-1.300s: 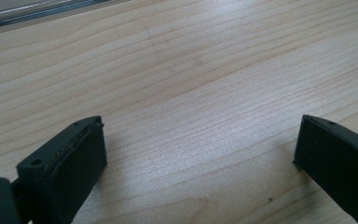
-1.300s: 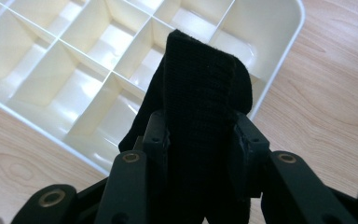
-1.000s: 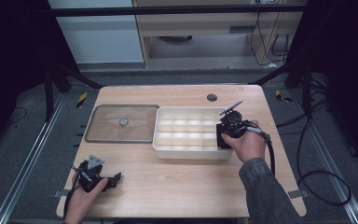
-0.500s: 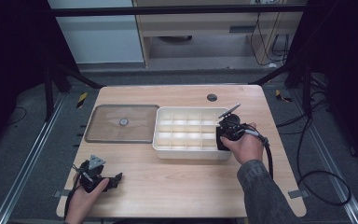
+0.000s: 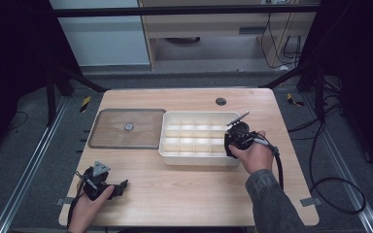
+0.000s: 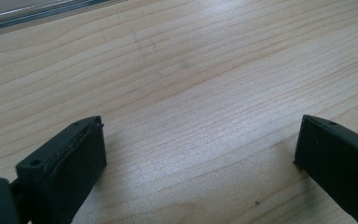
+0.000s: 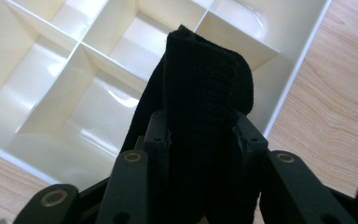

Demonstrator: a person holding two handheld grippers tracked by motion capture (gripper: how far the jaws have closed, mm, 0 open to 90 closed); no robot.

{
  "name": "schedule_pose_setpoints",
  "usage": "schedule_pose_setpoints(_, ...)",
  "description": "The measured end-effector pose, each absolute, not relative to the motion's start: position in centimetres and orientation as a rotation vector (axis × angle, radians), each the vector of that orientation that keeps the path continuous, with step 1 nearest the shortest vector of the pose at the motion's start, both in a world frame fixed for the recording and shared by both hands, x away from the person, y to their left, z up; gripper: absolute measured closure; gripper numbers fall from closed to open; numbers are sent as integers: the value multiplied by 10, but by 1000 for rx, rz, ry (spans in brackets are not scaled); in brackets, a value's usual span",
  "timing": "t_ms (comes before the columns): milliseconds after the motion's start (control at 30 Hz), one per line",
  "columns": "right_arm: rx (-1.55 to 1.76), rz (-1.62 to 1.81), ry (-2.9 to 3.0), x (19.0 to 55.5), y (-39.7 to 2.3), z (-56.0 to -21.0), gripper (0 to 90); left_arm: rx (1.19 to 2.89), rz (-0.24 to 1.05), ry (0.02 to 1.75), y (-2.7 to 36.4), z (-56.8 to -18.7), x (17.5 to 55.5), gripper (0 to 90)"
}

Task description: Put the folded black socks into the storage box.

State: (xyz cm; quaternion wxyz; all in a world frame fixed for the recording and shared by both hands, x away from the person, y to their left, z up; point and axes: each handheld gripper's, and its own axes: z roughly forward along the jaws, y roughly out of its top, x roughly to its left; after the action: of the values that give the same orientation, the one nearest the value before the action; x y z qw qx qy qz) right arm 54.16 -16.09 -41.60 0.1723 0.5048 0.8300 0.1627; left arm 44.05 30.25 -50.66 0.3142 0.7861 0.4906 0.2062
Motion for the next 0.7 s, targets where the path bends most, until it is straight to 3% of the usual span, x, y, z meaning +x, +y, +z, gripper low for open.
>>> schedule_pose_setpoints(700,1448,479,2369,541,-162,-418,600,2076,543,1292,302,-506,440,11)
